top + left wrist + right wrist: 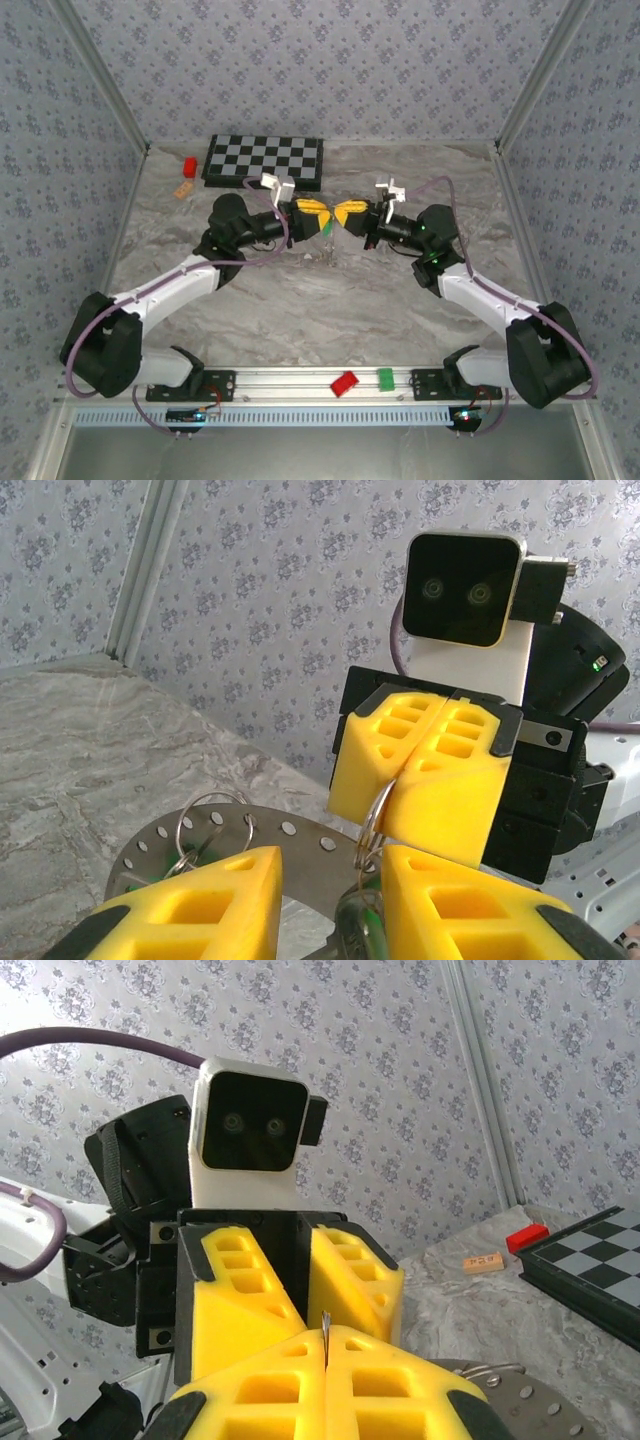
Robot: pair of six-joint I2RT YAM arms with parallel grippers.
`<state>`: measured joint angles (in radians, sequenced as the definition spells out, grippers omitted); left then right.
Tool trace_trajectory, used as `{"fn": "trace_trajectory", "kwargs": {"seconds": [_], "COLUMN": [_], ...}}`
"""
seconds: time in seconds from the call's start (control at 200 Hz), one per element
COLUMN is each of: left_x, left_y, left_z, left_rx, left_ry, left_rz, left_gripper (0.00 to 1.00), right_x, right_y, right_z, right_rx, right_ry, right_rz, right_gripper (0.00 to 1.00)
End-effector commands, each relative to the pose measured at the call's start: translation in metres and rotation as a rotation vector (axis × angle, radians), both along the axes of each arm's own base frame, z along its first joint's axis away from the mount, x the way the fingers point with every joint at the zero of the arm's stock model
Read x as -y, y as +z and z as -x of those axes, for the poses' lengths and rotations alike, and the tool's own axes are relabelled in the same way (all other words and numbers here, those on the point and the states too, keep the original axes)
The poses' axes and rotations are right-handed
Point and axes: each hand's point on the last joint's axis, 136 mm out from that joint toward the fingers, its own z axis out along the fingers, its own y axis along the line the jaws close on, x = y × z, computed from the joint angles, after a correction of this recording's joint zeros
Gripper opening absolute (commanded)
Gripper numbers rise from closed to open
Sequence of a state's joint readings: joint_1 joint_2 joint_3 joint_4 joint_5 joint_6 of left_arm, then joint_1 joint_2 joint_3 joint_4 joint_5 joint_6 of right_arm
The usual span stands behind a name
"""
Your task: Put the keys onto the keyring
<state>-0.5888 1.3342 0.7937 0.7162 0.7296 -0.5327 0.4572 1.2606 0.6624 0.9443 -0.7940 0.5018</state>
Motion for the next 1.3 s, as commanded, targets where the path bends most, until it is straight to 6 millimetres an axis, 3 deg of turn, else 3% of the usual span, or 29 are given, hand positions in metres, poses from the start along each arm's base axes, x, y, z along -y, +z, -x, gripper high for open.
{"fn": "trace_trajectory", "kwargs": {"seconds": [0.0, 0.29, 0.55, 0.73, 0.86, 1.299], "left_x": [0.001, 0.003, 0.006, 0.005, 0.004, 0.000], "left_y": [0.036, 0.038, 0.035, 0.031, 0.023, -0.013], "left_z": [0.006, 0.008, 0.012, 0.013, 0.012, 0.023], "left_rx": [0.092, 0.098, 0.097, 0.112, 0.129, 0.192], "left_ry": [-0.041, -0.066, -0.096, -0.089, -0.076, -0.141], "left_rz": [0.070, 0.089, 0.081, 0.044, -0.029, -0.307], "left_gripper": [0.31, 0.23, 0.00, 0.00, 0.00, 0.00], "right_x": [-0.002, -0.008, -0.008, -0.005, 0.000, 0.010], "right_y": [0.018, 0.017, 0.017, 0.012, 0.007, -0.027], "right_z": [0.008, 0.011, 0.011, 0.008, 0.004, 0.013], "right_rx": [0.063, 0.058, 0.058, 0.047, 0.022, 0.007], "right_ry": [0.027, 0.066, 0.063, 0.053, 0.035, -0.007], "right_rz": [-0.035, -0.034, -0.034, -0.028, 0.003, 0.362], "right_gripper": [0.00, 0.00, 0.00, 0.00, 0.15, 0.27]}}
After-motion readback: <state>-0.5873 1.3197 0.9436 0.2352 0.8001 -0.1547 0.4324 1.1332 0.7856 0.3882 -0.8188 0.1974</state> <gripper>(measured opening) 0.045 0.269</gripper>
